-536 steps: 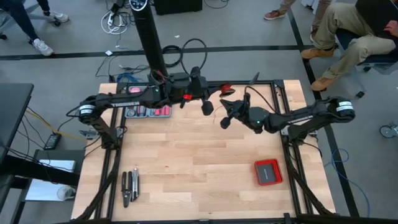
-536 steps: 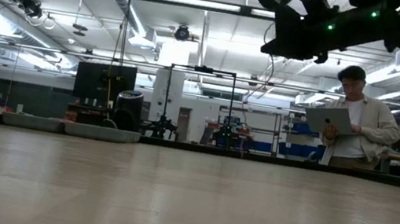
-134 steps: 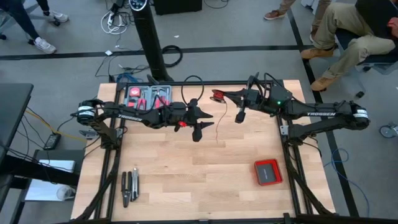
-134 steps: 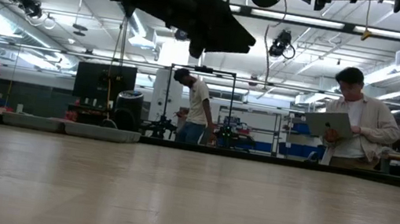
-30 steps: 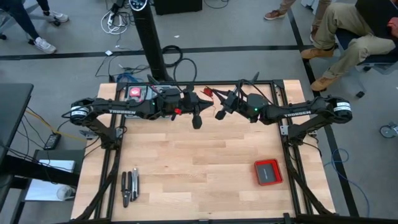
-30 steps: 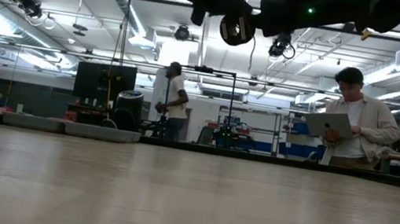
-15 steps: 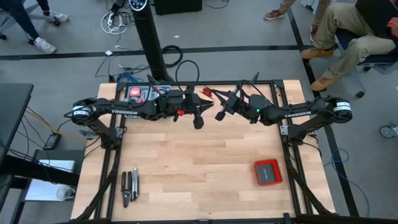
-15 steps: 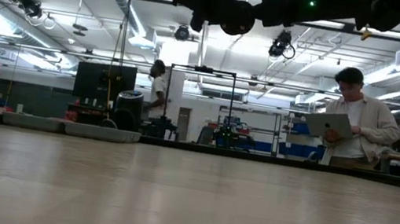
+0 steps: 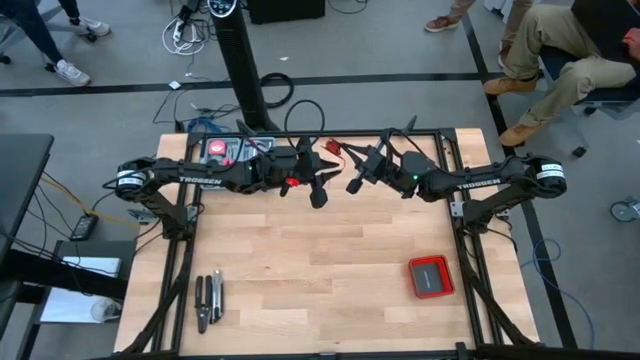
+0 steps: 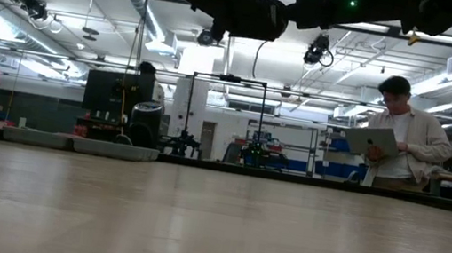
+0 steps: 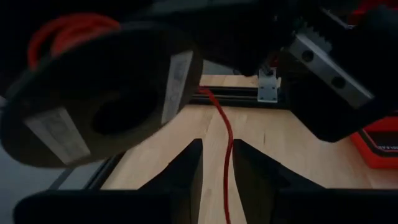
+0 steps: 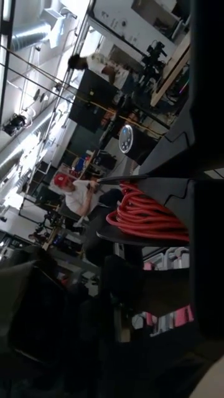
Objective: Coil cords
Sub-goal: Coil the red wire onto the spool
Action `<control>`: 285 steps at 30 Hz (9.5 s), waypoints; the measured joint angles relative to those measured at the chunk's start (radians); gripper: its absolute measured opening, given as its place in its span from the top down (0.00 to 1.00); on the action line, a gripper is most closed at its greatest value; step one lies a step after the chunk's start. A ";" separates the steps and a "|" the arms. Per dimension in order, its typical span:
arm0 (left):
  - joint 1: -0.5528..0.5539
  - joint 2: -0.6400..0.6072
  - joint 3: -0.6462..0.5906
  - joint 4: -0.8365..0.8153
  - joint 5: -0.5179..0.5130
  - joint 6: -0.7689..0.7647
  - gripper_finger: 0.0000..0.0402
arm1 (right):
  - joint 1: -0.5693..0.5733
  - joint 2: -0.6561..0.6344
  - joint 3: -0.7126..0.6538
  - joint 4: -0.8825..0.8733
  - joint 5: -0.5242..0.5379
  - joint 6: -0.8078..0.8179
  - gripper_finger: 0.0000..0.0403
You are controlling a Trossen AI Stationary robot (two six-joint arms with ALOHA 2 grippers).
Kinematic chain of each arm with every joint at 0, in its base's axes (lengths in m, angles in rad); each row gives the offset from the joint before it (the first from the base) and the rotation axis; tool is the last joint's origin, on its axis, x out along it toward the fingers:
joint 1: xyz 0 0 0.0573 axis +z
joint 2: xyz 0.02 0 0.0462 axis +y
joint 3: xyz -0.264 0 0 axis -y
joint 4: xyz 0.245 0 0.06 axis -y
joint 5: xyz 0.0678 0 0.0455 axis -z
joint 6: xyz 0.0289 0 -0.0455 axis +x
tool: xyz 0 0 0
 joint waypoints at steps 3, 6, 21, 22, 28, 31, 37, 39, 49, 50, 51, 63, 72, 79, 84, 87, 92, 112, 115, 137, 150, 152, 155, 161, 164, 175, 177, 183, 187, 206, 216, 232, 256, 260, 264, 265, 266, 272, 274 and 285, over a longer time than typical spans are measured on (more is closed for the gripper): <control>0.000 0.000 0.000 -0.003 0.000 -0.005 0.77 | 0.000 0.000 0.000 0.018 0.000 -0.001 1.00; 0.000 0.000 0.000 -0.012 0.000 -0.006 0.77 | 0.000 0.000 0.000 0.022 0.000 -0.002 1.00; 0.000 0.000 0.000 -0.063 0.000 0.024 0.97 | 0.000 0.000 0.000 0.032 0.000 -0.002 1.00; 0.000 0.000 -0.001 -0.064 0.000 0.024 0.98 | 0.000 0.000 0.000 0.038 -0.001 -0.002 1.00; 0.007 -0.001 -0.001 -0.021 -0.058 0.033 0.99 | 0.012 0.000 0.000 0.070 -0.022 0.016 1.00; 0.014 -0.001 -0.001 0.020 -0.117 0.085 1.00 | 0.023 0.000 0.000 0.069 -0.022 0.042 1.00; 0.014 -0.001 -0.001 0.043 -0.250 0.229 1.00 | 0.051 0.000 0.000 0.068 -0.003 0.053 1.00; 0.012 -0.001 -0.001 0.037 -0.271 0.272 1.00 | 0.060 0.000 0.000 0.064 0.026 0.034 1.00; 0.002 -0.014 -0.001 -0.067 -0.323 0.316 1.00 | 0.111 -0.001 0.000 -0.082 0.148 -0.098 1.00; 0.002 -0.015 -0.001 -0.072 -0.324 0.316 1.00 | 0.114 -0.001 0.000 -0.098 0.148 -0.101 1.00; 0.000 -0.016 -0.001 -0.075 -0.324 0.316 1.00 | 0.115 -0.002 0.000 -0.113 0.155 -0.108 1.00; -0.049 -0.027 -0.002 -0.092 -0.280 0.310 1.00 | 0.132 -0.052 0.001 -0.279 0.213 -0.195 1.00; -0.051 -0.027 -0.001 -0.077 -0.285 0.263 0.89 | 0.130 -0.054 0.000 -0.284 0.214 -0.202 1.00; -0.051 -0.027 0.000 -0.078 -0.318 0.260 0.84 | 0.159 -0.054 0.000 -0.280 0.177 -0.205 1.00; -0.063 -0.027 0.000 -0.080 -0.324 0.260 0.84 | 0.163 -0.054 0.000 -0.312 0.180 -0.184 1.00; -0.073 -0.035 0.000 -0.101 -0.324 0.261 0.84 | 0.163 -0.055 0.000 -0.337 0.170 -0.130 1.00; -0.080 -0.065 0.000 -0.125 -0.320 0.262 0.83 | 0.163 -0.079 0.000 -0.376 0.110 -0.073 1.00; -0.078 -0.174 0.000 -0.207 0.057 0.195 0.83 | 0.073 -0.217 0.000 -0.480 -0.362 0.221 1.00; -0.077 -0.174 0.000 -0.225 0.070 0.179 0.83 | 0.059 -0.222 0.000 -0.489 -0.411 0.236 1.00; -0.069 -0.174 0.000 -0.159 0.092 0.132 0.83 | 0.025 -0.225 0.000 -0.541 -0.494 0.228 1.00; -0.069 -0.174 0.000 -0.172 0.136 0.104 0.83 | 0.009 -0.225 0.000 -0.426 -0.550 0.216 1.00; -0.069 -0.174 0.000 -0.168 0.135 0.104 0.83 | 0.009 -0.225 0.000 -0.408 -0.574 0.216 1.00; -0.069 -0.174 0.000 -0.168 0.130 0.104 0.83 | 0.009 -0.225 0.000 -0.399 -0.582 0.219 1.00; -0.071 -0.174 -0.001 -0.126 0.126 0.104 0.83 | 0.009 -0.225 0.000 -0.346 -0.587 0.220 1.00; -0.071 -0.173 -0.001 -0.102 0.126 0.104 0.85 | 0.009 -0.225 0.000 -0.333 -0.588 0.222 1.00; -0.076 -0.164 -0.004 -0.075 0.130 0.103 0.99 | 0.010 -0.214 0.001 -0.317 -0.584 0.268 0.92; -0.077 -0.164 -0.004 -0.067 0.130 0.102 1.00 | 0.010 -0.219 0.001 -0.312 -0.585 0.278 0.87; -0.076 -0.165 -0.001 -0.063 0.123 0.076 1.00 | 0.007 -0.270 0.001 -0.327 -0.554 0.291 0.73; -0.075 -0.171 0.000 -0.055 0.090 0.030 1.00 | 0.008 -0.358 0.001 -0.363 -0.445 0.261 0.68; -0.065 -0.177 -0.082 0.154 -0.124 -0.182 1.00 | 0.289 -0.355 0.001 -0.599 0.248 0.260 0.75; -0.064 -0.176 -0.282 0.551 -0.106 -0.270 1.00 | 0.444 -0.310 0.000 -0.538 0.393 0.273 0.77; -0.088 -0.177 -0.285 0.604 -0.095 -0.400 1.00 | 0.621 -0.210 0.000 -0.337 0.651 0.035 0.79; -0.076 -0.177 -0.285 0.671 -0.118 -0.367 1.00 | 0.664 -0.065 0.030 0.022 0.879 -0.412 0.75; -0.076 -0.177 -0.285 0.670 -0.118 -0.367 1.00 | 0.662 -0.028 0.083 0.023 0.877 -0.415 0.74; -0.077 -0.177 -0.285 0.667 -0.112 -0.367 1.00 | 0.649 -0.016 0.092 0.022 0.868 -0.421 0.73; -0.077 -0.177 -0.285 0.665 -0.110 -0.367 1.00 | 0.644 -0.016 0.092 0.021 0.866 -0.421 0.73; -0.077 -0.177 -0.285 0.663 -0.109 -0.367 1.00 | 0.639 -0.014 0.092 0.025 0.860 -0.420 0.73; -0.077 -0.177 -0.285 0.644 -0.105 -0.372 1.00 | 0.611 -0.011 0.092 0.022 0.824 -0.414 0.74; -0.077 -0.177 -0.285 0.643 -0.098 -0.374 1.00 | 0.603 -0.011 0.092 0.021 0.818 -0.413 0.74; -0.096 -0.177 -0.285 0.639 -0.095 -0.376 1.00 | 0.568 -0.011 0.092 -0.012 0.761 -0.394 0.82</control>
